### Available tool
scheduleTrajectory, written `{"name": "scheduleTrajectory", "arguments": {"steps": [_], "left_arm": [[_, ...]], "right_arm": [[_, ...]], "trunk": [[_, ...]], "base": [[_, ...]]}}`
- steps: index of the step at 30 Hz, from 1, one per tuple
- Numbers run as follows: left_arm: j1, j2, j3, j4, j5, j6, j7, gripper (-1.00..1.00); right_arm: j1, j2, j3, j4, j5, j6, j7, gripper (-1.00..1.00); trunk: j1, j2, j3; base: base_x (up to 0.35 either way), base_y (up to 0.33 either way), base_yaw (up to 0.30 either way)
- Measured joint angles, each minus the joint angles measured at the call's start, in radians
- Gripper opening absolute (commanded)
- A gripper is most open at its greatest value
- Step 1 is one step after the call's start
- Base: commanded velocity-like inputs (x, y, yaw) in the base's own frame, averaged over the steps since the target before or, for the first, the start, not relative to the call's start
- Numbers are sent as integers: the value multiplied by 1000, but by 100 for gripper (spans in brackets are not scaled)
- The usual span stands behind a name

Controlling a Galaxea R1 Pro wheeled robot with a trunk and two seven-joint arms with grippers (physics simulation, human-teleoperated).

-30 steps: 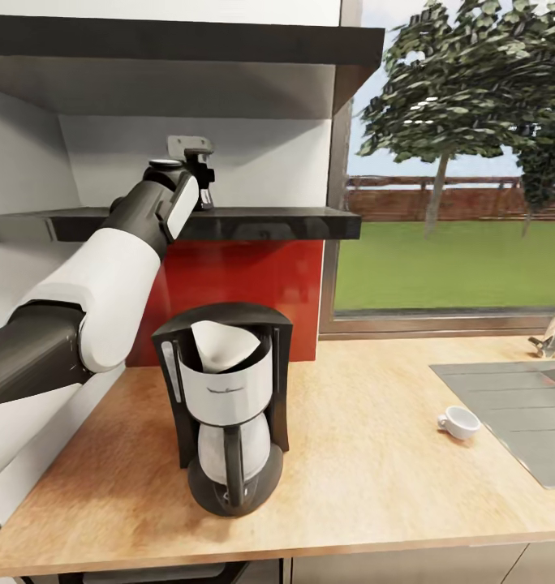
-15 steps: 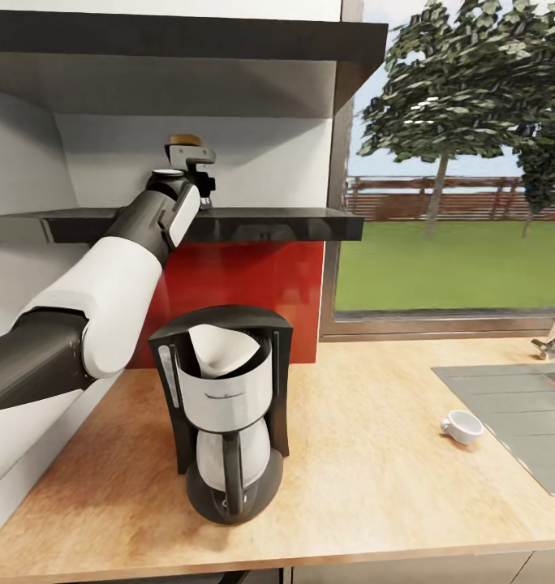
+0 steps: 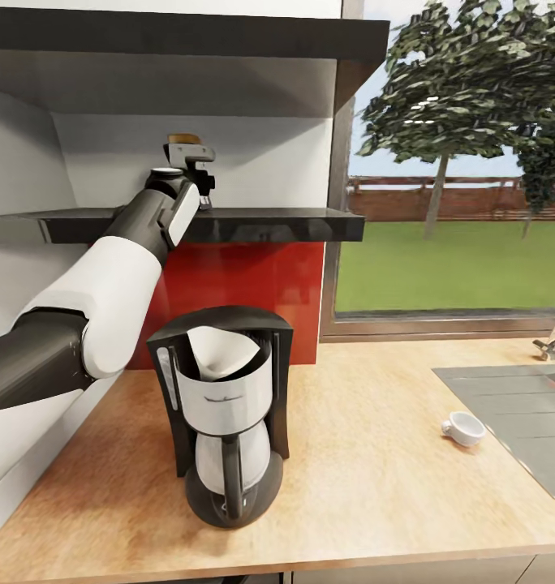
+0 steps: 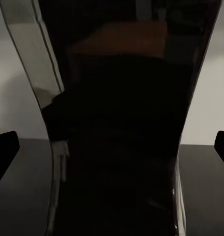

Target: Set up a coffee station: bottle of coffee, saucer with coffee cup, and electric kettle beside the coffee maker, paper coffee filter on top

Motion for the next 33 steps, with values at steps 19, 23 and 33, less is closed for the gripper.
{"name": "scheduleTrajectory", "arguments": {"steps": [19, 23, 33], "left_arm": [[0, -1, -1, -4, 0, -1, 1, 100], [0, -1, -1, -4, 0, -2, 0, 100], [0, -2, -1, -4, 0, -3, 0, 100]], "right_arm": [[0, 0, 0, 0, 0, 0, 0, 100], [0, 0, 0, 0, 0, 0, 0, 100], [0, 0, 0, 0, 0, 0, 0, 100]], "trunk": [[0, 0, 0], [0, 0, 0], [0, 0, 0]], "base": [[13, 0, 0], [102, 0, 0], [14, 0, 0]]}}
